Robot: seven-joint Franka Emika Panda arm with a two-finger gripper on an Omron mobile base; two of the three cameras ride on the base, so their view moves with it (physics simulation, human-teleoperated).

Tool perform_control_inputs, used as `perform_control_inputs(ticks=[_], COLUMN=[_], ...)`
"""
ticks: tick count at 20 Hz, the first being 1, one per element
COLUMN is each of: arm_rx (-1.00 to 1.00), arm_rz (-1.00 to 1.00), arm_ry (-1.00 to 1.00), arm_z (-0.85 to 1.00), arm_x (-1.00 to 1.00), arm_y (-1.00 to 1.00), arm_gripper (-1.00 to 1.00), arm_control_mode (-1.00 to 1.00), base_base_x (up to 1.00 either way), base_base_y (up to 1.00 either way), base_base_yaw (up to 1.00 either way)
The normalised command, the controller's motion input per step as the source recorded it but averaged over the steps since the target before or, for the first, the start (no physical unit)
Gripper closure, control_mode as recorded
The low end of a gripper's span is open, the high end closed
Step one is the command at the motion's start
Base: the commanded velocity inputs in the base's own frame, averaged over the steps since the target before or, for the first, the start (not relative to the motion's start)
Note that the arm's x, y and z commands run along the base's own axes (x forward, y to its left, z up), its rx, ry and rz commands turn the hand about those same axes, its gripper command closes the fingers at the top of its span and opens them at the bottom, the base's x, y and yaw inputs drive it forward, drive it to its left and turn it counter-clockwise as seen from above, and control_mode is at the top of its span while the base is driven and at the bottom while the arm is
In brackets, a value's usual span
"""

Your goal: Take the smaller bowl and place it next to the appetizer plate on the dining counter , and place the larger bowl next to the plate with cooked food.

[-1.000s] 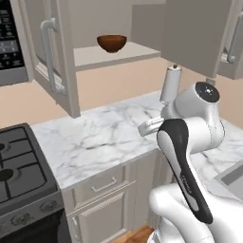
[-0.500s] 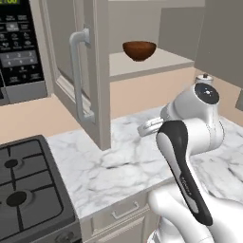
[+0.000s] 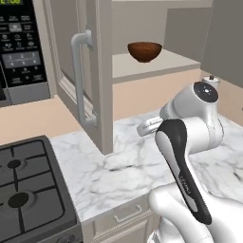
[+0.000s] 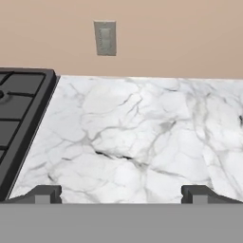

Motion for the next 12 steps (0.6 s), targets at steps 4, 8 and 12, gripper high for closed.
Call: perform_control_inputs(ticks=[4,8,12], arm_rx=[0.0,0.0,0.0], arm_rz=[0.0,-0.09,-0.07], arm_ry=[0.0,-0.22,-0.32], arm_z=[0.0,0.0,0.11], arm_x=[0.0,0.0,0.0], arm_y=[0.0,-0.27,-0.36], arm_gripper=[-1.0,-1.0,-1.0], arm_control_mode=[1.0,-1.0,-1.0], base_base_x=[0.03,0.0,0.0], base_base_y=[-0.01,0.0,0.0], base_base_yaw=[-0.01,0.0,0.0])
